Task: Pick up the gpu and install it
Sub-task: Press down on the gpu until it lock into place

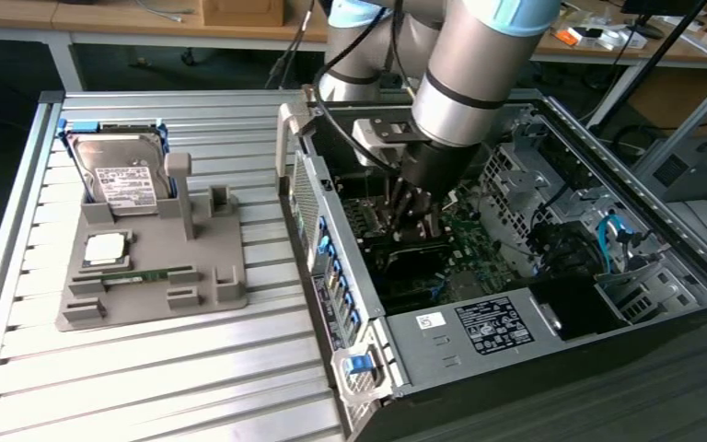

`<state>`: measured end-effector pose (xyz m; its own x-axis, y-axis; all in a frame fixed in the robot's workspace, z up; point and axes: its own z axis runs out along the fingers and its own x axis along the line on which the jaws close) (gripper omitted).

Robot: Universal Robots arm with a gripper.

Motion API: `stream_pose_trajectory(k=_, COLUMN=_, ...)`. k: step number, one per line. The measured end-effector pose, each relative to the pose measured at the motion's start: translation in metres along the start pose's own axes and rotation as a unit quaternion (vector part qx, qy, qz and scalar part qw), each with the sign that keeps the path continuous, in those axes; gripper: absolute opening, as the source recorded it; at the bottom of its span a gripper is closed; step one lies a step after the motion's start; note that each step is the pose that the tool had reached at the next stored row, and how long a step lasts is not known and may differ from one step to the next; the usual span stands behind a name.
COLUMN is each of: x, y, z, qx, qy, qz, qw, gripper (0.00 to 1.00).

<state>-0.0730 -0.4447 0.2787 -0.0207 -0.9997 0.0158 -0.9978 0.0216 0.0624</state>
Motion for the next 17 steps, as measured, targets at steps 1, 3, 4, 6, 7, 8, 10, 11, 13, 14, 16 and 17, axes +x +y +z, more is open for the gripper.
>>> stream_pose_trajectory(k=1, x=0.0, y=-0.0046, z=-0.0003, qx=-0.0016, qy=0.0, qz=0.0, qw=1.0, gripper=0.11)
stream_pose_trajectory(k=3, x=0.0, y=-0.014, z=-0.0009, qx=-0.0049, qy=0.0001, qz=0.0, qw=1.0, gripper=0.11)
stream_pose_trajectory(k=4, x=0.0, y=-0.0188, z=-0.0012, qx=-0.0068, qy=0.0001, qz=0.0, qw=1.0, gripper=0.11)
stream_pose_trajectory(k=6, x=0.0, y=-0.0317, z=-0.002, qx=-0.0118, qy=0.0002, qz=0.0, qw=0.9999, gripper=0.11)
stream_pose_trajectory(k=7, x=0.0, y=-0.0361, z=-0.0022, qx=-0.0136, qy=0.0003, qz=0.0, qw=0.9999, gripper=0.11)
stream_pose_trajectory(k=8, x=-0.001, y=-0.0409, z=-0.0025, qx=-0.0155, qy=0.0002, qz=0.0, qw=0.9999, gripper=0.11)
stream_pose_trajectory(k=10, x=-0.001, y=-0.0524, z=-0.0033, qx=-0.0197, qy=0.0004, qz=0.0, qw=0.9998, gripper=0.11)
stream_pose_trajectory(k=11, x=-0.001, y=-0.0572, z=-0.0036, qx=-0.0216, qy=0.0004, qz=0.0, qw=0.9998, gripper=0.11)
stream_pose_trajectory(k=13, x=-0.001, y=-0.0656, z=-0.0041, qx=-0.0246, qy=0.0006, qz=0.0, qw=0.9997, gripper=0.11)
stream_pose_trajectory(k=14, x=-0.001, y=-0.0719, z=-0.0045, qx=-0.0267, qy=0.0006, qz=0.0, qw=0.9996, gripper=0.11)
stream_pose_trajectory(k=16, x=-0.001, y=-0.0741, z=-0.0046, qx=-0.0274, qy=0.0005, qz=0.0, qw=0.9996, gripper=0.11)
stream_pose_trajectory(k=17, x=-0.001, y=-0.0741, z=-0.0046, qx=-0.0274, qy=0.0005, qz=0.0, qw=0.9996, gripper=0.11)
